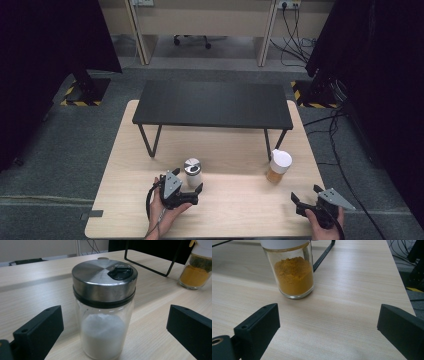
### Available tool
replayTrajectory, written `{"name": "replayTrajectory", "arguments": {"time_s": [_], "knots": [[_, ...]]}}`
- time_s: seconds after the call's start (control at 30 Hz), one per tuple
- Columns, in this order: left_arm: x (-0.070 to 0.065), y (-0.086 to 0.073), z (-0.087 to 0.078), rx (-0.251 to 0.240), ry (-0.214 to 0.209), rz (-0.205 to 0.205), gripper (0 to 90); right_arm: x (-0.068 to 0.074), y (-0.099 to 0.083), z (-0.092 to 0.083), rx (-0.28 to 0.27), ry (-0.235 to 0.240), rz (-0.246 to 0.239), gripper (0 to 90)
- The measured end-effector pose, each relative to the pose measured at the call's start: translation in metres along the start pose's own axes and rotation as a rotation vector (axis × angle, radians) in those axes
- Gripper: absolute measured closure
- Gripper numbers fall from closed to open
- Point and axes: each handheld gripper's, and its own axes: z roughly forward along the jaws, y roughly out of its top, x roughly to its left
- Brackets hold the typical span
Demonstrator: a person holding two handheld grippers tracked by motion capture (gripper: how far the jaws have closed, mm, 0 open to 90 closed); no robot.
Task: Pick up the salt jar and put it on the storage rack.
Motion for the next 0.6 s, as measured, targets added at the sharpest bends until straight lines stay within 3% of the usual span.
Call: {"name": "replayTrajectory", "arguments": {"time_s": [0.33,0.6], "knots": [[0.000,0.000,0.012,0.011,0.030,-0.015,0.5,0.000,0.000,0.000,-0.002,0.001,-0.002,4.6],[0.000,0.002,0.021,0.014,0.026,-0.015,5.6,0.000,-0.001,0.000,-0.006,0.004,0.001,4.6]]}}
